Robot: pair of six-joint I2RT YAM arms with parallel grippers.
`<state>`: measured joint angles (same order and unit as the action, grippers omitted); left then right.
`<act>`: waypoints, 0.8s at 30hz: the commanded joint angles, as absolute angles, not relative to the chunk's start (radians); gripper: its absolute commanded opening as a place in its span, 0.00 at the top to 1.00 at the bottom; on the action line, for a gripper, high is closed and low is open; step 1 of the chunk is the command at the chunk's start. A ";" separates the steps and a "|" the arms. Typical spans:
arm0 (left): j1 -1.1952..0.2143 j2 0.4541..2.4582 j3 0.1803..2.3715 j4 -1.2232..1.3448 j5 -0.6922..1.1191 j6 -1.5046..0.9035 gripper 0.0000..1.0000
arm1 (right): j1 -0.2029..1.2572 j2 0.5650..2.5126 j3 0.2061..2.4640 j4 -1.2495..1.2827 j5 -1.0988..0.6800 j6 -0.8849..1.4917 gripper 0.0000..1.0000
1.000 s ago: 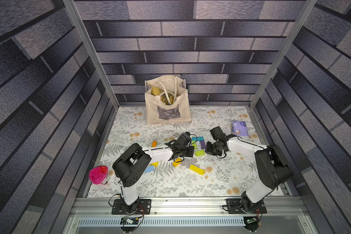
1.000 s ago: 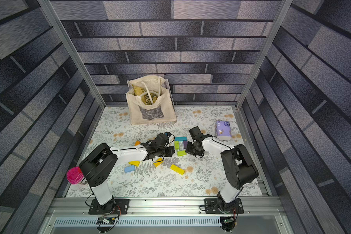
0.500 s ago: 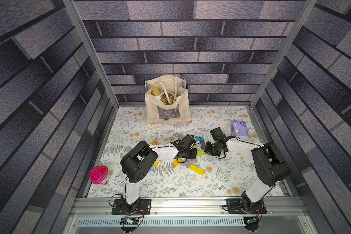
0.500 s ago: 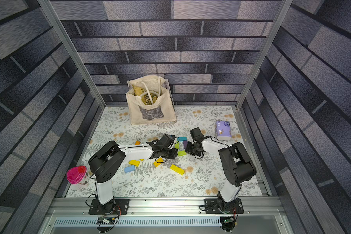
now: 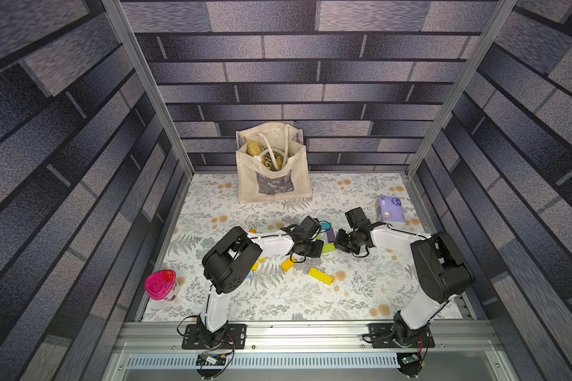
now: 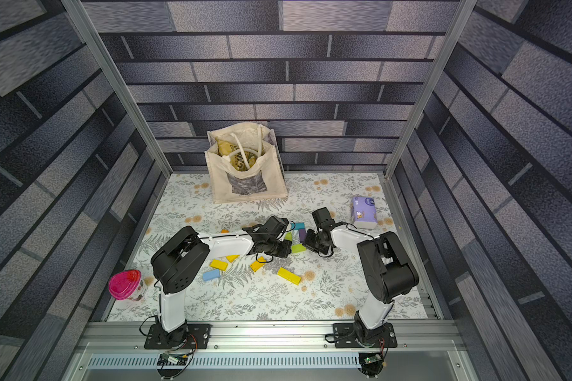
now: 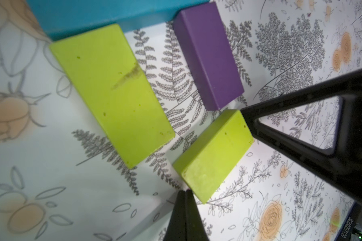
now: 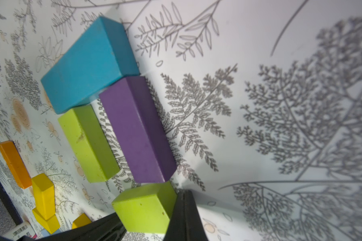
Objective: Assemble the letter p with building blocks
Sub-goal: Assemble the building block at the center of the board.
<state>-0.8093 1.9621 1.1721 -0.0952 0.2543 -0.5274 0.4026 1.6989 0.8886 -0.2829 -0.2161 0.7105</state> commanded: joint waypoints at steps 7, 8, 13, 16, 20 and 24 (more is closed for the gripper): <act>-0.812 2.004 1.218 -0.123 0.281 -0.498 1.00 | 0.394 1.742 0.845 -0.380 -0.185 0.721 1.00; -0.810 2.006 1.221 -0.123 0.281 -0.498 1.00 | 0.392 1.740 0.842 -0.382 -0.184 0.721 1.00; -0.807 2.011 1.224 -0.121 0.281 -0.501 1.00 | 0.390 1.740 0.839 -0.390 -0.180 0.718 1.00; -0.803 2.014 1.225 -0.122 0.279 -0.505 1.00 | 0.391 1.743 0.839 -0.387 -0.179 0.723 1.00; -0.796 2.021 1.227 -0.121 0.284 -0.512 1.00 | 0.391 1.750 0.839 -0.385 -0.183 0.724 1.00; -0.794 2.026 1.229 -0.120 0.283 -0.517 1.00 | 0.391 1.762 0.834 -0.383 -0.186 0.723 1.00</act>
<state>-0.7967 1.9892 1.2106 -0.1127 0.2787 -0.5243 0.3920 1.6993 0.8860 -0.2825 -0.2161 0.7181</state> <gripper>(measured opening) 0.047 0.048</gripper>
